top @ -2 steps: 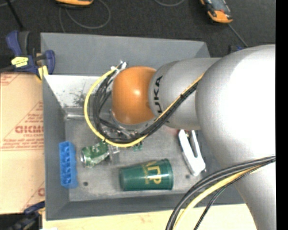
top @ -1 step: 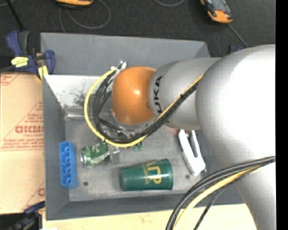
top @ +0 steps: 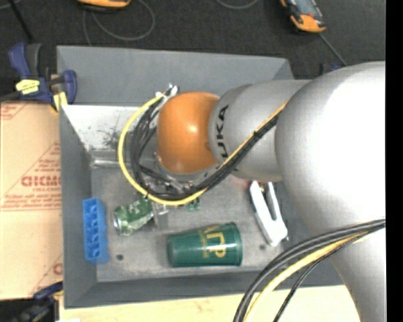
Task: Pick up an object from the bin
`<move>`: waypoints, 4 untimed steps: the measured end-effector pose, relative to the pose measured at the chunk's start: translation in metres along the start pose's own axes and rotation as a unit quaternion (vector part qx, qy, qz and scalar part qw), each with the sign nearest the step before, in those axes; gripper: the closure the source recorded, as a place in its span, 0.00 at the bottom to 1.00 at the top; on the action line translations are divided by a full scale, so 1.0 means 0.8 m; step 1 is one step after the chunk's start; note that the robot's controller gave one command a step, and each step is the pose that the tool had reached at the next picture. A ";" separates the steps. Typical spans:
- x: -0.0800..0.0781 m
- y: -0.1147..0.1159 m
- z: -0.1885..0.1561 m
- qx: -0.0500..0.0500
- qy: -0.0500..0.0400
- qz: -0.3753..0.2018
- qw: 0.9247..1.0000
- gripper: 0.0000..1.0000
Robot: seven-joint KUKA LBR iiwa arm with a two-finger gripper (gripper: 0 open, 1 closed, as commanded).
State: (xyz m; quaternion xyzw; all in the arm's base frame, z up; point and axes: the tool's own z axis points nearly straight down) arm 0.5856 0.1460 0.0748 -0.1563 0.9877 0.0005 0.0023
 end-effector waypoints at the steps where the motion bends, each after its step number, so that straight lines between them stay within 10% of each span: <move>1: 0.000 -0.001 -0.012 0.000 0.000 0.001 1.000 1.00; 4: -0.001 -0.001 -0.065 0.000 0.001 0.002 1.000 1.00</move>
Offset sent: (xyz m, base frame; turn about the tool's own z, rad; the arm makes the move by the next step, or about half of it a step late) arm 0.0002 0.0000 0.0341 0.0000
